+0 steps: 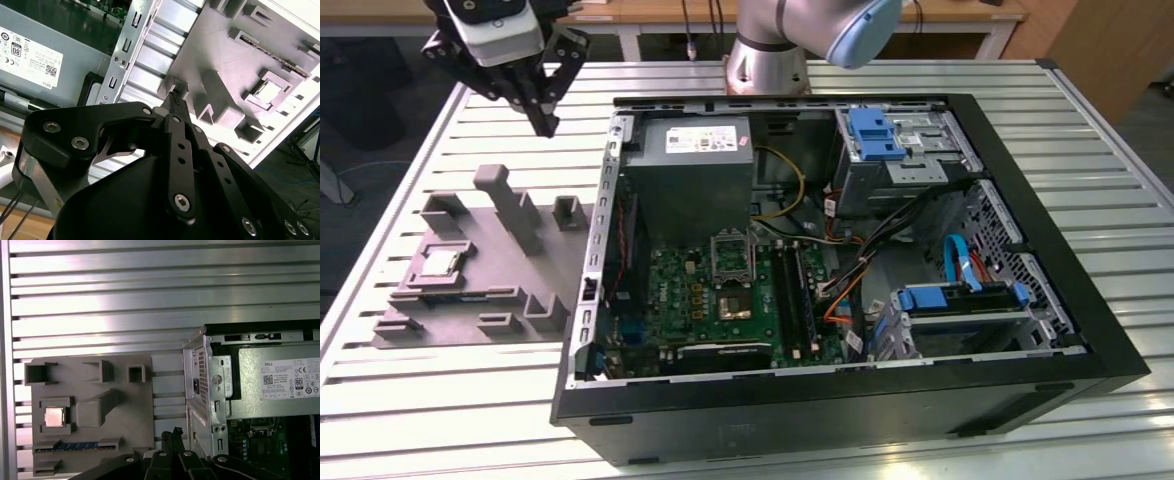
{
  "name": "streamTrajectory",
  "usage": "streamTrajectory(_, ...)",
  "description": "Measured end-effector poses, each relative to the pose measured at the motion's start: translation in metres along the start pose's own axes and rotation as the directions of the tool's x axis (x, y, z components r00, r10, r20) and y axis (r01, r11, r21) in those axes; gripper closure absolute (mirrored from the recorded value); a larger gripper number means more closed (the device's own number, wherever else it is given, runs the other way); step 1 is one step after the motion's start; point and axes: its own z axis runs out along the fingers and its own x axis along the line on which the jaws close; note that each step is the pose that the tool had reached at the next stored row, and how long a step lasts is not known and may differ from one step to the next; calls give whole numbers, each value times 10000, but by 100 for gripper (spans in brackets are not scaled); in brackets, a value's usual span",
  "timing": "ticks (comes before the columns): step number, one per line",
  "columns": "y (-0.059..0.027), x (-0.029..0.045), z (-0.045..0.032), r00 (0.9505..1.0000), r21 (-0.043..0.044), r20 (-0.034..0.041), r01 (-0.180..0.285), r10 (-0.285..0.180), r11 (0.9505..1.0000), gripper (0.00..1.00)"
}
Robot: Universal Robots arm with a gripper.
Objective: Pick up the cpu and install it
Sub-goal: 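Reach for the cpu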
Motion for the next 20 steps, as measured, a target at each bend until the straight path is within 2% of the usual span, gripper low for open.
streamTrajectory(12,-4,54,8,10000,0,0,0,0,10000,89)
streamTrajectory(20,-12,151,12,10000,0,0,0,0,10000,89)
